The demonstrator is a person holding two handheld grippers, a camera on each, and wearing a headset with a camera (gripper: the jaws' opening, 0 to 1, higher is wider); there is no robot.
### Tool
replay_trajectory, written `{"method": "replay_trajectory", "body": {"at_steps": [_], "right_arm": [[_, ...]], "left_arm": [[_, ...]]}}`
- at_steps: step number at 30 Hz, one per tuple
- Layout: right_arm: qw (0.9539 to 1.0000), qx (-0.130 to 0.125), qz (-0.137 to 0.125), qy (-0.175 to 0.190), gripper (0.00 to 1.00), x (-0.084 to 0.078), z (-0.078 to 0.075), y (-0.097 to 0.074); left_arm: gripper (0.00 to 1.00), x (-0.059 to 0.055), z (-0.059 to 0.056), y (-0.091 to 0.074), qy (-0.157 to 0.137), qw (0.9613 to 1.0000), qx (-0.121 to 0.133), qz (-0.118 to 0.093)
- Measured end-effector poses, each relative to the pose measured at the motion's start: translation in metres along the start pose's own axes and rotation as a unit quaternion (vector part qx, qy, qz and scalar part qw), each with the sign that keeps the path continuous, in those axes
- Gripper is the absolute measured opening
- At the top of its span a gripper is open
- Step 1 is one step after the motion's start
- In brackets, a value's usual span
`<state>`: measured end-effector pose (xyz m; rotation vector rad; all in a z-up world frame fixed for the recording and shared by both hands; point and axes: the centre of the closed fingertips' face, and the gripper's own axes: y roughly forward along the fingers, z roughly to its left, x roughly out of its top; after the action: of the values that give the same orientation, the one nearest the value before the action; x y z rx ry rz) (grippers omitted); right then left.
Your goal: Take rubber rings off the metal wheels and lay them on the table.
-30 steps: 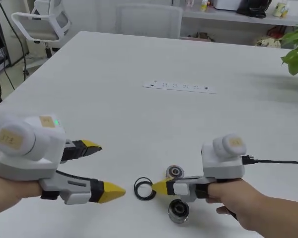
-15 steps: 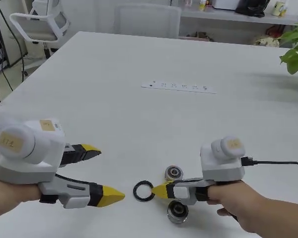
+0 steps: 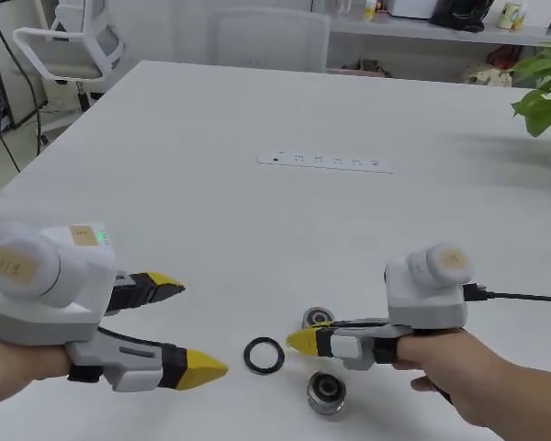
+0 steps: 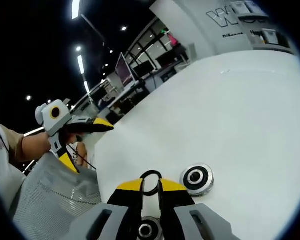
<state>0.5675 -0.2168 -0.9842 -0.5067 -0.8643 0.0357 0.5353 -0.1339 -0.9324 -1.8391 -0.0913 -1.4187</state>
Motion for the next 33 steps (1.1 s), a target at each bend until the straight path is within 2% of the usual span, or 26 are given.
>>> {"method": "replay_trajectory", "body": {"at_steps": [14, 20, 24, 33], "right_arm": [[0.9970, -0.017, -0.040, -0.064, 0.21, 0.025, 0.010, -0.034], [0.9944, -0.033, -0.047, -0.088, 0.27, 0.027, 0.010, -0.051], [0.9928, -0.042, -0.052, -0.099, 0.34, 0.027, 0.014, -0.064], [0.9834, -0.065, -0.043, -0.164, 0.45, 0.024, 0.022, -0.087]], "left_arm": [[0.74, 0.008, -0.008, -0.009, 0.005, 1.0000, -0.001, -0.004], [0.75, 0.015, -0.010, -0.014, 0.000, 0.9999, 0.005, -0.015], [0.75, 0.016, -0.011, -0.018, -0.001, 0.9998, 0.006, -0.016], [0.76, 0.022, -0.015, -0.024, -0.003, 0.9996, 0.014, -0.026]]}}
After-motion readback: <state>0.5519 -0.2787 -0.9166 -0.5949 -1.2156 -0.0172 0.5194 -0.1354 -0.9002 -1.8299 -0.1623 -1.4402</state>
